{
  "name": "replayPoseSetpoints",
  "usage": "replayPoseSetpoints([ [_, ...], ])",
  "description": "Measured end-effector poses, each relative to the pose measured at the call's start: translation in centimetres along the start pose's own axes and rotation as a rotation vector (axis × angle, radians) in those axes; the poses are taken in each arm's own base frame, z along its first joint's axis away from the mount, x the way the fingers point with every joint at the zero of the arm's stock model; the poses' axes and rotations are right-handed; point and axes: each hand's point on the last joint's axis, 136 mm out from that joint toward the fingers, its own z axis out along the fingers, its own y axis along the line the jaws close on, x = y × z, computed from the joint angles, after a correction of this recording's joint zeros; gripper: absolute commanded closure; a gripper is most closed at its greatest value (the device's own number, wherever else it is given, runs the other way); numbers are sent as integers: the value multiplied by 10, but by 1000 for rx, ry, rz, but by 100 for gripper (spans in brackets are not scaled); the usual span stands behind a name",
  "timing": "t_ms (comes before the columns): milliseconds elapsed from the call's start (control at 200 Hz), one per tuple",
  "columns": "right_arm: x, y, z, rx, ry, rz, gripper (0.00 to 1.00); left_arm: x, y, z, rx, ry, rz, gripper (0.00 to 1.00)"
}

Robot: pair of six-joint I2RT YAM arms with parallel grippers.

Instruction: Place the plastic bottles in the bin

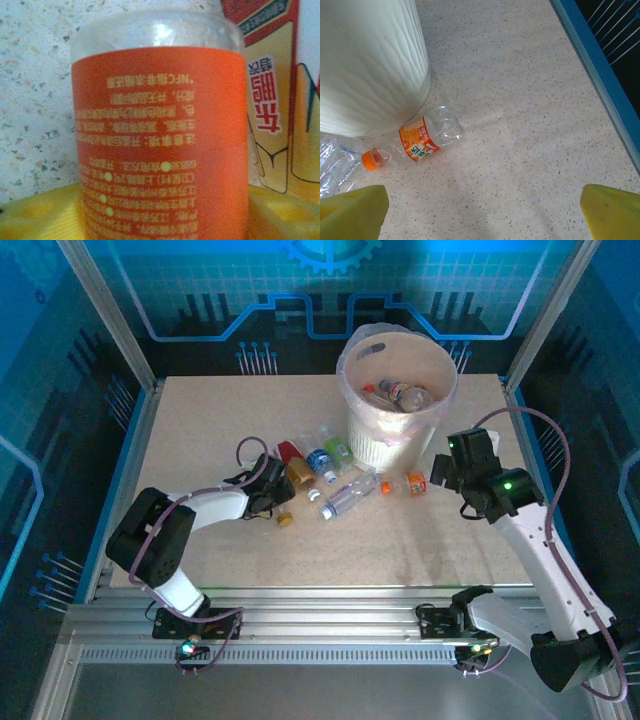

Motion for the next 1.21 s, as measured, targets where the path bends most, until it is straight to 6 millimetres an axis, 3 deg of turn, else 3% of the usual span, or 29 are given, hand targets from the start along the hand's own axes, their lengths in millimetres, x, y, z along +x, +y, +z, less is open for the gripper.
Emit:
replayPoseSetpoints([
  [290, 2, 2, 5, 5, 18, -5, 0, -2, 4, -1, -6, -5, -6, 50],
  [420, 2, 2, 5, 6, 18, -5, 0, -9, 3, -15, -2, -28, 8, 51],
  [875, 2, -1, 6, 15, 20, 29, 0, -60, -32, -121, 207, -233, 140, 52],
  [1206, 17, -10, 19, 55, 64, 51, 0, -113, -101, -205, 409, -391, 265, 52],
])
